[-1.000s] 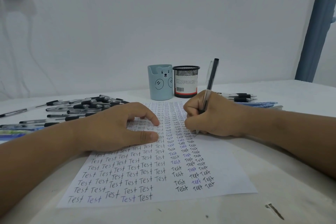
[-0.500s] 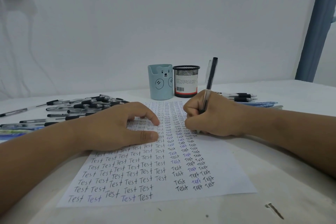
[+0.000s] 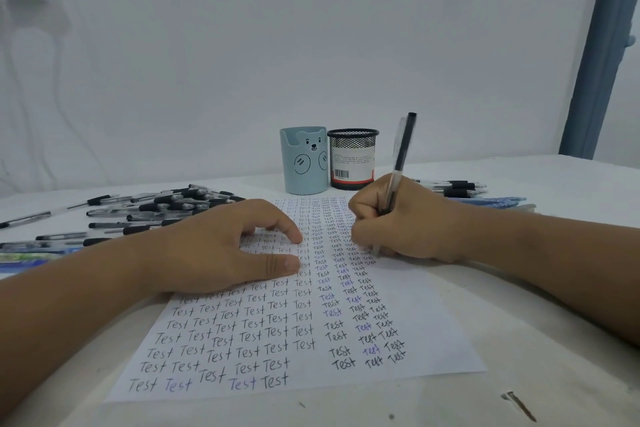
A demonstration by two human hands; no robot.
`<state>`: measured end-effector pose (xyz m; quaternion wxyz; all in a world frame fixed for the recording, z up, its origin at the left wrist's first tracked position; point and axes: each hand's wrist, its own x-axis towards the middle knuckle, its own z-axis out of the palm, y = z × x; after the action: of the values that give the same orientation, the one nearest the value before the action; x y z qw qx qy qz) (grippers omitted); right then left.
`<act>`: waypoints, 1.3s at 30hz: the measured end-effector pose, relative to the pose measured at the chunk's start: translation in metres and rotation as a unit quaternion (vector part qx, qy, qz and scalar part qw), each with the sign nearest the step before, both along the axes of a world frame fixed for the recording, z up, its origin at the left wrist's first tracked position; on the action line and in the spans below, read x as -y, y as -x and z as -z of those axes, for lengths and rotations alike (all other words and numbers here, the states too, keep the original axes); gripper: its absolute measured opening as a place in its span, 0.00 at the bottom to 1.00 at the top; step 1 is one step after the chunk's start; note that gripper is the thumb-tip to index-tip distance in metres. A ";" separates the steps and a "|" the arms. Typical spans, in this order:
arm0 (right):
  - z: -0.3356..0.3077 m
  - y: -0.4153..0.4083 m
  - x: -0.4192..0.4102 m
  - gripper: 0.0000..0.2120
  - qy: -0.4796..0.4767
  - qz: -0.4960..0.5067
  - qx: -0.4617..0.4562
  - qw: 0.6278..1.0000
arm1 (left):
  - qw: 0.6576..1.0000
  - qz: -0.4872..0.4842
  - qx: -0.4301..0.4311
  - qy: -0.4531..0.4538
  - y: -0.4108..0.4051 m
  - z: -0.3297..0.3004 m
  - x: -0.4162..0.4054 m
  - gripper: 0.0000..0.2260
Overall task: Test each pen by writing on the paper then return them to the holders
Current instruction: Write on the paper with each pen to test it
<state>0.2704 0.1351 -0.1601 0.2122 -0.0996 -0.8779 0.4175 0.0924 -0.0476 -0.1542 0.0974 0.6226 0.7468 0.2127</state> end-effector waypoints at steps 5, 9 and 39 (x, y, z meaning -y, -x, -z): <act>-0.007 0.001 -0.006 0.24 0.135 0.025 -0.066 0.988 | 1.000 0.000 0.004 0.003 0.000 -0.001 0.001 0.20; -0.014 0.002 -0.010 0.16 0.112 0.051 -0.137 0.983 | 1.000 -0.005 0.001 0.008 0.001 0.000 0.000 0.22; -0.027 -0.018 -0.091 0.11 -0.312 0.272 0.070 0.908 | 1.000 0.004 -0.022 -0.012 0.002 0.004 -0.001 0.20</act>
<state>0.2888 0.2260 -0.1333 0.2758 -0.2924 -0.9147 0.0408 0.0901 -0.0467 -0.1586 0.0741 0.6314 0.7435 0.2078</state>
